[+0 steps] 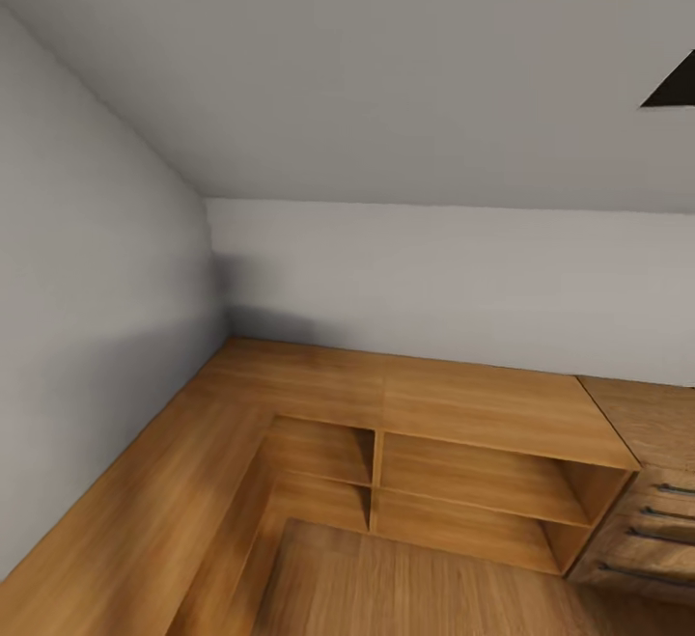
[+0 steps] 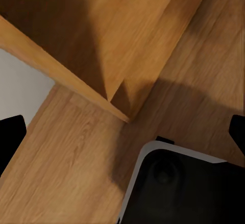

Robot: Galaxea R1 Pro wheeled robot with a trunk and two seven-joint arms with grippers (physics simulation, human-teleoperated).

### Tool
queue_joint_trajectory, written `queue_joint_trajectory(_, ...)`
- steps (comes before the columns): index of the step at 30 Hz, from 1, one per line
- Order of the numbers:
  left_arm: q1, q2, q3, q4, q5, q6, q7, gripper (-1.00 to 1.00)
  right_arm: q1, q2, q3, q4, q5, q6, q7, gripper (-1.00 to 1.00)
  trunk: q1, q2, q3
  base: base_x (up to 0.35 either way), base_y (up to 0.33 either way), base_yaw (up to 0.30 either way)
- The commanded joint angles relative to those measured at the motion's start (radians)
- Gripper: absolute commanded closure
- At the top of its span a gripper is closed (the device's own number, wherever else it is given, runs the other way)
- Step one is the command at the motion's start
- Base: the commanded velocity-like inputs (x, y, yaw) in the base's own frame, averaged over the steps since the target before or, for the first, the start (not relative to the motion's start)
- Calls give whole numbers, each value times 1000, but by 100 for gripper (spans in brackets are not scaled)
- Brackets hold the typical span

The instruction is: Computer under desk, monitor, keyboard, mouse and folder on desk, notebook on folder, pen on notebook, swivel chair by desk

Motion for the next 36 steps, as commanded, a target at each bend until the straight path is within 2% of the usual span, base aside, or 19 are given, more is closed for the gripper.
queue_joint_trajectory(1, -1, 0, -8, -2, 1, -3, 9, -100, -1, -1, 9, 0, -6, -2, -5, -100, 1, -2, -2, 0, 0, -269)
queue_joint_trajectory(36, -1, 0, -8, -2, 1, -3, 9, -100, -1, -1, 9, 0, -6, -2, -5, -100, 1, -2, -2, 0, 0, -269)
